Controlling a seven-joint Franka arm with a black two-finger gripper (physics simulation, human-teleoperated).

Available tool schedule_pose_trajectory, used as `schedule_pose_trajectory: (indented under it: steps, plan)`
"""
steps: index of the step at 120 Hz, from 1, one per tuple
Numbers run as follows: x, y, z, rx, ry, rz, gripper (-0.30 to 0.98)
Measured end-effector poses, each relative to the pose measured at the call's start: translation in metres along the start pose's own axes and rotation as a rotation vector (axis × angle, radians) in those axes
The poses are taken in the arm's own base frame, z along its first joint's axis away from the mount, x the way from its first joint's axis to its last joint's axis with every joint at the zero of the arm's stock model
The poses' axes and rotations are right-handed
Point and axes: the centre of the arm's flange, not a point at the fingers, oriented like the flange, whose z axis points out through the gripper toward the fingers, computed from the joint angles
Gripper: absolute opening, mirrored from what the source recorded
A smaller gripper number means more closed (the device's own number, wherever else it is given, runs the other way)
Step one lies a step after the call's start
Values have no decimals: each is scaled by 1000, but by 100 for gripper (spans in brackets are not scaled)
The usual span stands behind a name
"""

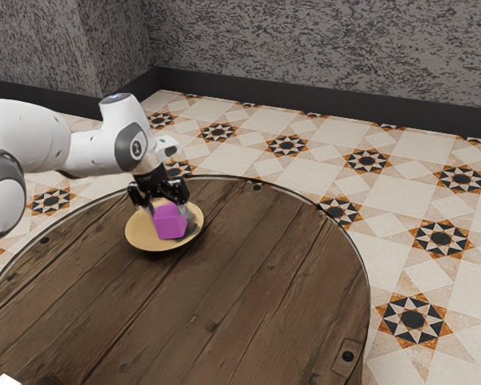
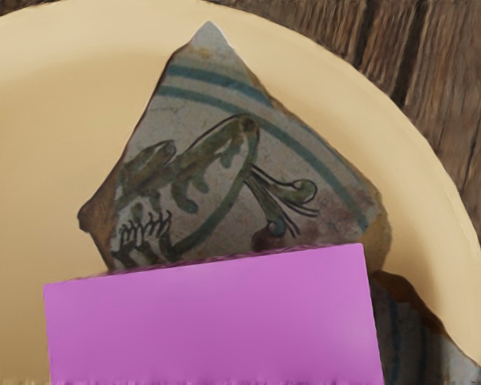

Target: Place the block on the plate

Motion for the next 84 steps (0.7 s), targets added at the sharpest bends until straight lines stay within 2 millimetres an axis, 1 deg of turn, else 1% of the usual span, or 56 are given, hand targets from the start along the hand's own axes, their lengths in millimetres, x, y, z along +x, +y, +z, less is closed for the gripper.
schedule_pose_trajectory:
  steps: [9, 21, 34, 42, 53, 63, 67, 75, 84]
  plan:
    - [-1, 3, -20, -10, 11, 6, 62]
    - [-4, 12, -61, 7, 39, 56, 65]
    - [-13, 35, -111, 58, 67, 177, 66]
    - [-22, 53, -138, 81, 69, 261, 67]
    - [-35, 74, -164, 97, 61, 376, 68]
    - [-54, 109, -185, 122, 52, 514, 68]
    - [-61, 119, -193, 129, 47, 558, 68]
    - [-71, 131, -202, 140, 30, 624, 68]
    - [-76, 133, -204, 150, 6, 672, 68]
